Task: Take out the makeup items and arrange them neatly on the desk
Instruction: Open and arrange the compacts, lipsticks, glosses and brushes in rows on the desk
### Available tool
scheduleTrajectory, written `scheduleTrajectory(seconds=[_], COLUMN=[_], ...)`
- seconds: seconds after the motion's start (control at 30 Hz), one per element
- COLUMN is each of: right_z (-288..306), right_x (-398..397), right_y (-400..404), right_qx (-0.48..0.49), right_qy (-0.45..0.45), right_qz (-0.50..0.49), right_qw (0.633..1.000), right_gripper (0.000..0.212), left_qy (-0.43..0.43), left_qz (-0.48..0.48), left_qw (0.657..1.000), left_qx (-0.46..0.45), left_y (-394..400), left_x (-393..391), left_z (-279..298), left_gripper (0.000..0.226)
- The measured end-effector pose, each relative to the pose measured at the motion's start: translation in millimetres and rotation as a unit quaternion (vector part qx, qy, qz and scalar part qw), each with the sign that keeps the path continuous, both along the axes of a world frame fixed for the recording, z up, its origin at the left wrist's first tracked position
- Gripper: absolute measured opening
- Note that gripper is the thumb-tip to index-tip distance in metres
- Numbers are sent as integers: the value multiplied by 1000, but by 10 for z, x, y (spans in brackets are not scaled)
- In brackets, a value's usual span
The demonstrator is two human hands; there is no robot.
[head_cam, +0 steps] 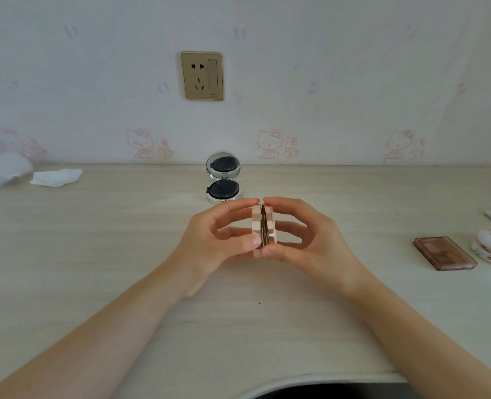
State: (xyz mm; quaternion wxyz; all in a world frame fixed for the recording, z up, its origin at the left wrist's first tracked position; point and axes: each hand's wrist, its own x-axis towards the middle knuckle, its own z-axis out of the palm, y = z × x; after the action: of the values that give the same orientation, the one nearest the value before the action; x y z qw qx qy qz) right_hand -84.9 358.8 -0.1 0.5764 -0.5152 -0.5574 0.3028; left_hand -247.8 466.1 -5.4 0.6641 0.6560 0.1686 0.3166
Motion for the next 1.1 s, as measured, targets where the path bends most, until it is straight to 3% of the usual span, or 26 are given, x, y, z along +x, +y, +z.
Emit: scheduleTrajectory(seconds=[0.23, 0.43, 0.67, 0.93, 1.1], right_z=[-5, 6, 2, -7, -11], right_x=[10, 26, 91, 117, 114], right_y=[-3, 8, 55, 60, 90], right_qx=[-13, 12, -3, -7, -2], right_qy=[7, 59, 84, 67, 79], right_qz=[-34, -46, -128, -156, -148], right_qw=[999, 997, 988, 986, 986], right_gripper=[62, 20, 28, 28, 25], left_qy=[-27, -44, -21, 3, -15], left_qz=[-11, 4, -61, -118, -78], left_qw=[998, 993, 979, 966, 962], left_qx=[-57, -112, -194, -232, -261], left_y=[-23, -22, 15, -4, -14], left_x=[24, 74, 67, 47, 69], left_z=[-12, -27, -50, -21, -37], left_gripper=[56, 48, 63, 33, 39])
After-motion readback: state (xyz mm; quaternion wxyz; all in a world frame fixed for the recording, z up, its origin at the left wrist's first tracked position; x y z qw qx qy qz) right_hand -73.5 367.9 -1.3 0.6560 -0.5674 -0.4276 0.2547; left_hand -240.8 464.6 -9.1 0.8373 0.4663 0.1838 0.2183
